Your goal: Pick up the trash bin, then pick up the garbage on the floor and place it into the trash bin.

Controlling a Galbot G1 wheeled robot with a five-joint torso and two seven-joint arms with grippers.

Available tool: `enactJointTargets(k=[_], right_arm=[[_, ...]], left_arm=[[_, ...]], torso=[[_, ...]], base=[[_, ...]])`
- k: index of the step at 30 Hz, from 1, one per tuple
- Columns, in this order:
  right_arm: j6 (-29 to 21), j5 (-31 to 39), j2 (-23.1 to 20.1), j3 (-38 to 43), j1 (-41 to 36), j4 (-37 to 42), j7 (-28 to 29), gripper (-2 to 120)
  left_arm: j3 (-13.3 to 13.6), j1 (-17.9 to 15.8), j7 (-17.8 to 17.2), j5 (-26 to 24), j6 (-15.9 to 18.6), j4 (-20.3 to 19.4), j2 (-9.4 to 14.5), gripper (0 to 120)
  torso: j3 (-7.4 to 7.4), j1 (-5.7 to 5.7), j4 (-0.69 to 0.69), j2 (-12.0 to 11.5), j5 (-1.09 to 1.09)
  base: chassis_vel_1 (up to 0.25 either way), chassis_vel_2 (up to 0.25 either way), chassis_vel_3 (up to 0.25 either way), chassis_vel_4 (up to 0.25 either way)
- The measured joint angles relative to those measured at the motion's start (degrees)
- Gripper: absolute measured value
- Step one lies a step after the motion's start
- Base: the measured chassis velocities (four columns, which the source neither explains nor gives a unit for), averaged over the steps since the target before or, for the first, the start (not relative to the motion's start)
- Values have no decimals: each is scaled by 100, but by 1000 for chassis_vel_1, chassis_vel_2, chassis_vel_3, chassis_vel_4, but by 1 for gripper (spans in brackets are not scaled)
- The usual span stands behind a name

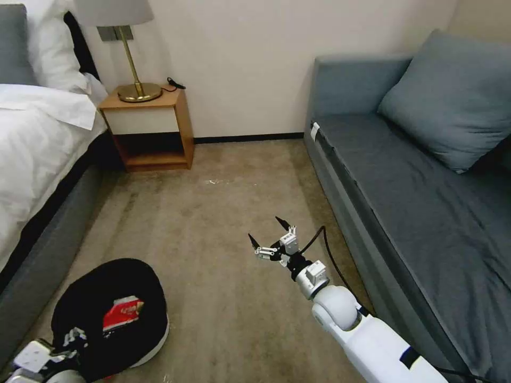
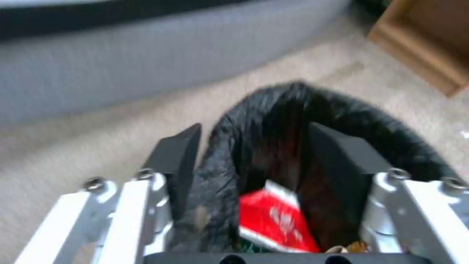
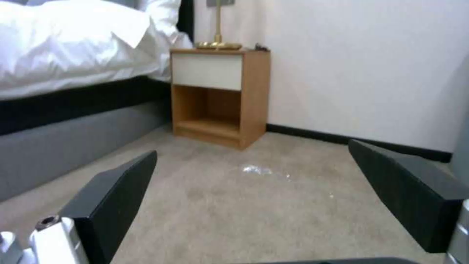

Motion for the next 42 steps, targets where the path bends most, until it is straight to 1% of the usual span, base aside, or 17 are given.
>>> enactJointTargets(k=[1, 4, 6, 8, 11, 13, 14, 15, 17, 18, 20, 22, 24, 26, 33, 40, 42], right_arm=[[-4, 38, -37, 88, -104, 120, 7, 100], [-6, 172, -113, 258, -325, 342, 6, 100], [0, 362, -214, 455, -580, 597, 6, 100], [4, 444, -249, 526, -652, 670, 6, 100], [-47, 895, -347, 845, -881, 889, 84, 100], [-54, 926, -348, 865, -889, 894, 92, 100], [-143, 1224, -330, 1054, -960, 908, 169, 100], [-143, 1224, -330, 1054, -960, 908, 169, 100], [-189, 1392, -233, 1243, -1014, 840, 242, 100], [-189, 1392, -233, 1243, -1014, 840, 242, 100], [-206, 1458, -124, 1431, -1095, 723, 299, 100], [-218, 1570, 27, 1686, -1237, 580, 345, 100], [-218, 1600, 60, 1742, -1277, 538, 348, 100], [-183, 1639, 133, 1852, -1329, 359, 347, 100], [-31, 1622, 260, 1918, -1332, -213, 163, 100], [20, 1546, 414, 1950, -1459, -304, 120, 100], [80, 1506, 457, 2081, -1709, -81, 91, 100]], left_arm=[[16, 111, -16, 163, -106, -138, -35, 70], [55, 297, -69, 483, -354, -368, -129, 79], [147, 597, -35, 972, -641, -602, -217, 90], [183, 703, 24, 1146, -729, -667, -237, 93], [346, 1029, 530, 1728, -1162, -912, -246, 100], [351, 1036, 550, 1744, -1171, -915, -245, 100], [436, 1116, 1035, 2134, -1384, -945, -182, 100], [436, 1116, 1035, 2134, -1384, -945, -182, 100], [479, 1132, 1456, 2480, -1510, -933, -98, 100], [479, 1132, 1456, 2480, -1510, -933, -98, 100], [502, 1210, 1820, 2823, -1688, -827, -2, 100], [515, 1360, 2353, 3271, -2128, -548, 142, 100], [515, 1365, 2484, 3357, -2228, -442, 174, 100], [518, 1274, 2745, 3474, -2415, -103, 231, 100], [530, 910, 2974, 3465, -2595, 500, 246, 100], [570, 883, 3166, 3472, -2807, 586, 251, 100], [609, 958, 3256, 3497, -2887, 494, 211, 100]], torso=[[0, 0, 0, 0, 0], [0, 0, -1, 0, 0], [0, 0, 0, 0, 1], [0, 0, 0, 0, 1], [-1, 0, 0, 0, 1], [0, 0, 0, 0, 1], [0, 0, 0, 0, 0], [0, 0, 0, 0, 0], [-1, 0, 0, 0, -1], [-1, 0, 0, 0, -1], [0, 0, -1, 0, 0], [0, 0, 0, 0, 0], [0, 0, 0, 0, 0], [0, 0, 0, 0, -1], [0, 0, 0, 0, -1], [0, 0, 0, 0, 0], [0, 0, 0, 0, 2]], base=[[0, 0, 0, 0], [0, 0, 0, 0], [0, 0, 0, 0], [0, 0, 0, 0], [0, 0, 0, 0], [0, 0, 0, 0], [0, 0, 0, 0], [0, 0, 0, 0], [0, 0, 0, 0], [0, 0, 0, 0], [0, 0, 0, 0], [0, 0, 0, 0], [0, 0, 0, 0], [0, 0, 0, 0], [0, 0, 0, 0], [0, 0, 0, 0], [0, 0, 0, 0]])
